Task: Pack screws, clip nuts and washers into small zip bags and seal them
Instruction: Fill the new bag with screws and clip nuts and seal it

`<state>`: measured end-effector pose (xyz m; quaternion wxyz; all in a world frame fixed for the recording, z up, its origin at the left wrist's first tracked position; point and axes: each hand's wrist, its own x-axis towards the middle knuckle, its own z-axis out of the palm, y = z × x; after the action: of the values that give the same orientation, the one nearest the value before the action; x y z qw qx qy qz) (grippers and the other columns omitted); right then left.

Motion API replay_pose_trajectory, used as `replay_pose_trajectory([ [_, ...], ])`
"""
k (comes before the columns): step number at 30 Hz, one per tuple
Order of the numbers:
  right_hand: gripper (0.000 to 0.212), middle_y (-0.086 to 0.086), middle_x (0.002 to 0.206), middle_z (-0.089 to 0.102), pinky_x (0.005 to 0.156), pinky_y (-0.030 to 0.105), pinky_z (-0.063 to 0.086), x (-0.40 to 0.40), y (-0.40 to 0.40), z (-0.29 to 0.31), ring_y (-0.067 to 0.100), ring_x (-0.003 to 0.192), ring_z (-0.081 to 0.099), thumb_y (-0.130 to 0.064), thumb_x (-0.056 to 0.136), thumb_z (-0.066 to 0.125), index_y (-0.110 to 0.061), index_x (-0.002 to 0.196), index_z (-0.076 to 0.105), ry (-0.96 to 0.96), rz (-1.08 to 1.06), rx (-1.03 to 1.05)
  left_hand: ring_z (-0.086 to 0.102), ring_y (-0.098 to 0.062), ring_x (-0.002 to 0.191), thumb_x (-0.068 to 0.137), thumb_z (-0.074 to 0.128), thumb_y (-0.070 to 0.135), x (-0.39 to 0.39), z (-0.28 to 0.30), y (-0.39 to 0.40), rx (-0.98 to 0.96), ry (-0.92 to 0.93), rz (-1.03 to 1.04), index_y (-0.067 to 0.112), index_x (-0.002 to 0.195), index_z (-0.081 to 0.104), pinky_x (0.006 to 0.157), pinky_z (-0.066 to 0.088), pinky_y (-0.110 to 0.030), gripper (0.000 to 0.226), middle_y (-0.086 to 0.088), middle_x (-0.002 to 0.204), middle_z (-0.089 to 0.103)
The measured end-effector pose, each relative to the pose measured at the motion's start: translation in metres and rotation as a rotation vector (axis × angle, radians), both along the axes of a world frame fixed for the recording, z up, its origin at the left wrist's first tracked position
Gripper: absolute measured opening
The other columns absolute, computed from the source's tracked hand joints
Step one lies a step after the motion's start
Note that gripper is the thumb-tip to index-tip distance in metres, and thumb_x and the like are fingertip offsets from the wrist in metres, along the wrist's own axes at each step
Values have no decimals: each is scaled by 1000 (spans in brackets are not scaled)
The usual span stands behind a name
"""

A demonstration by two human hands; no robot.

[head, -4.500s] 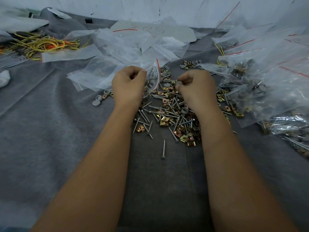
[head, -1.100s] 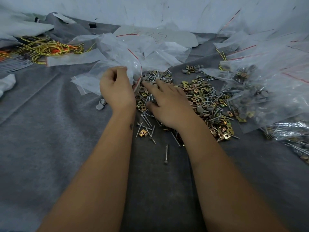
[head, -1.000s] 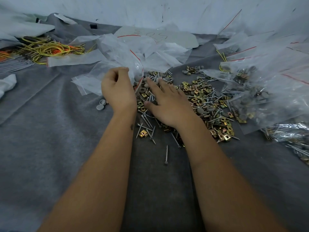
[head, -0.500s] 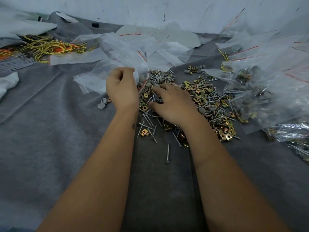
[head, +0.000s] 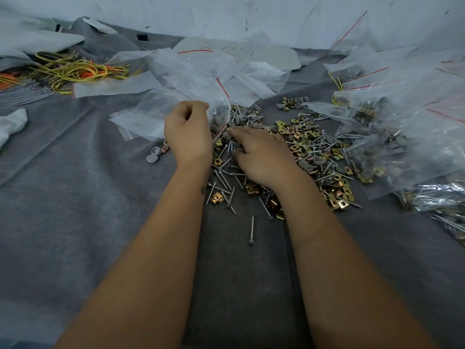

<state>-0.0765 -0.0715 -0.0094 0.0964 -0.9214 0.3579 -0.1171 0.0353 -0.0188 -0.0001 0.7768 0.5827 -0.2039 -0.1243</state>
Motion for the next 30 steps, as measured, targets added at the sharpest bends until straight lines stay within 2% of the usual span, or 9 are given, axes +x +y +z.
replay_pose_trajectory([
  [3, 43, -3, 144, 48, 109, 41, 26, 0, -1, 2, 21, 134, 39, -32, 98, 47, -24, 140, 49, -62, -15, -11, 42, -6, 51, 89, 55, 7, 0, 1, 0, 10, -4, -2, 16, 74, 67, 51, 36, -18, 21, 8, 55, 50],
  [5, 42, -2, 136, 53, 108, 42, 31, -1, 0, 3, 21, 130, 43, -30, 96, 51, -24, 137, 51, -119, -13, -3, 43, -7, 52, 89, 55, 8, 1, 0, 0, 17, -8, -3, 18, 72, 67, 52, 36, -19, 23, 8, 55, 50],
  [9, 52, -7, 153, 37, 114, 44, 22, -1, 3, 2, 20, 142, 30, -28, 98, 47, -31, 149, 34, -85, 41, -13, 45, -10, 58, 89, 55, 8, 1, 0, 0, 14, -9, -8, 18, 72, 67, 56, 37, -22, 22, 6, 58, 52],
  [11, 50, -9, 156, 33, 113, 42, 18, 0, 4, 2, 19, 143, 27, -25, 99, 45, -33, 148, 36, -33, 73, -58, 45, -11, 58, 89, 55, 8, 0, 0, -1, 14, -6, -8, 18, 72, 67, 56, 37, -22, 23, 6, 59, 52],
  [13, 46, -9, 148, 44, 108, 40, 22, 1, 4, 3, 20, 136, 35, -19, 98, 47, -31, 142, 47, -74, 91, -109, 45, -10, 58, 89, 55, 7, 0, 0, -1, 19, -8, -10, 18, 72, 67, 55, 37, -21, 23, 6, 58, 52],
  [17, 28, -3, 112, 61, 95, 36, 30, 3, 7, 5, 22, 113, 50, -15, 93, 55, -24, 117, 67, -157, 54, -226, 43, -6, 52, 90, 55, 7, -1, 0, 0, 31, -17, -11, 11, 78, 68, 50, 36, -17, 19, 4, 58, 50],
  [22, 15, 1, 106, 63, 92, 35, 37, 3, 7, 8, 23, 106, 53, -19, 93, 59, -19, 104, 68, -184, -45, -244, 43, 0, 46, 89, 55, 7, -3, 1, 1, 65, -56, -28, 10, 79, 69, 47, 36, -13, 18, 7, 56, 51],
  [25, 10, 1, 99, 65, 87, 40, 48, 0, 7, 12, 20, 94, 58, -19, 93, 60, -17, 99, 68, -403, -166, -193, 44, 2, 44, 89, 56, 9, -4, 0, 1, 96, -83, -63, 15, 73, 67, 44, 36, -12, 20, 13, 49, 51],
  [30, 5, -8, 86, 57, 79, 40, 50, -4, 7, 19, 14, 83, 58, -15, 91, 61, -16, 93, 65, -807, -272, -123, 45, 4, 44, 86, 58, 13, -7, -2, 1, 183, -226, -127, 23, 69, 65, 46, 35, -12, 21, 19, 45, 54],
])
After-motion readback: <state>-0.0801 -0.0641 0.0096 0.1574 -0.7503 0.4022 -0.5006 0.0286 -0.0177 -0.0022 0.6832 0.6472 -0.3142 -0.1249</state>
